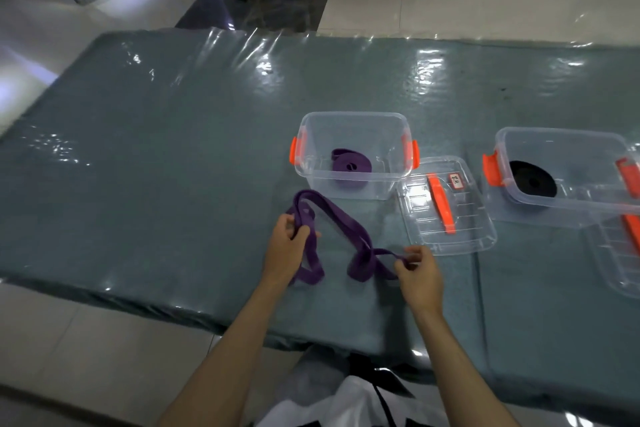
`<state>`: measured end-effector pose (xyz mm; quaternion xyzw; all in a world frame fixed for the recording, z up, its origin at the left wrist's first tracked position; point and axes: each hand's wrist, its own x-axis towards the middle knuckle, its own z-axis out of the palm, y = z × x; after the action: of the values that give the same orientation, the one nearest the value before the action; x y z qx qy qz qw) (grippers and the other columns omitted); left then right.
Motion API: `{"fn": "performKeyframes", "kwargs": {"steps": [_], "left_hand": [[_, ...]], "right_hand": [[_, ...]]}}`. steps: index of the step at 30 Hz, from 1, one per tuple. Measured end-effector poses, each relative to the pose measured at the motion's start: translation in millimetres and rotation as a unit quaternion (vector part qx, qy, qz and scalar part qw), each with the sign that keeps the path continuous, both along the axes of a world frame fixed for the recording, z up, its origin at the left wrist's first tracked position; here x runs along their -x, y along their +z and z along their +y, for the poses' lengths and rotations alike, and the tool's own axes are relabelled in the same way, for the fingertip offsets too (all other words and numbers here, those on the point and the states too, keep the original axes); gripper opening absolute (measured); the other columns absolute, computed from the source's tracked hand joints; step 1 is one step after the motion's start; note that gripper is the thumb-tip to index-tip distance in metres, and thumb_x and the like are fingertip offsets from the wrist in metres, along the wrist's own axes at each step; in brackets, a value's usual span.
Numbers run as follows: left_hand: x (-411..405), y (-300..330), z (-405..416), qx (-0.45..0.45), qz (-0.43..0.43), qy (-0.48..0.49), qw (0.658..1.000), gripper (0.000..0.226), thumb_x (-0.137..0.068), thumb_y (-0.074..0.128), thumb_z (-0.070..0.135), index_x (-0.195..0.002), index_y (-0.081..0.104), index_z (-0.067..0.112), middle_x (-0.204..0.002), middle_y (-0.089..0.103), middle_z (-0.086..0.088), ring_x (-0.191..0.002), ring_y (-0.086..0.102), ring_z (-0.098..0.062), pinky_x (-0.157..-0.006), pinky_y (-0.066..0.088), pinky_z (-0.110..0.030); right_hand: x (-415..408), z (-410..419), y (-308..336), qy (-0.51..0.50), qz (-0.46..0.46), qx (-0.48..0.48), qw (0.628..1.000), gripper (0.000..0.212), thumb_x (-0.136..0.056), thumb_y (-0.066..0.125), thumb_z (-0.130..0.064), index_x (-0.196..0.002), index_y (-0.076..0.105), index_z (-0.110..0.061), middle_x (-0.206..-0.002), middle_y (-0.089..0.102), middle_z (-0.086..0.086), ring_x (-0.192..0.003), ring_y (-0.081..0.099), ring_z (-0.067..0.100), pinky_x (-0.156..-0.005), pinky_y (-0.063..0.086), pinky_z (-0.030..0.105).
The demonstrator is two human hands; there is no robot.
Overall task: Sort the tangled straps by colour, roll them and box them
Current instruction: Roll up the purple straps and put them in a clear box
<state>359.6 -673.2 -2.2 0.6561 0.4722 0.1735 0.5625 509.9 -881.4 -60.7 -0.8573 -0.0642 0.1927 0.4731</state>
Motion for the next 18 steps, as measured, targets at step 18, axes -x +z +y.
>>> {"fn": "performKeyframes", "kwargs": {"steps": [18], "left_hand": [[52,33,113,-0.230,0.136,-0.059,0.962,0.016,-0.091,0.069,0.019,-0.099,0.059,0.030,-0.091,0.069,0.014,-0.087,0.066,-0.018,-0.081,0.050,-0.034]], "right_hand": [[3,68,91,0.062,-0.117,-0.228,0.965,0.039,-0.091,0.072,0.012,-0.117,0.067,-0.016,-0.121,0.064,0.009,-0.113,0.067,0.026,-0.103,0.056,0.041]]}}
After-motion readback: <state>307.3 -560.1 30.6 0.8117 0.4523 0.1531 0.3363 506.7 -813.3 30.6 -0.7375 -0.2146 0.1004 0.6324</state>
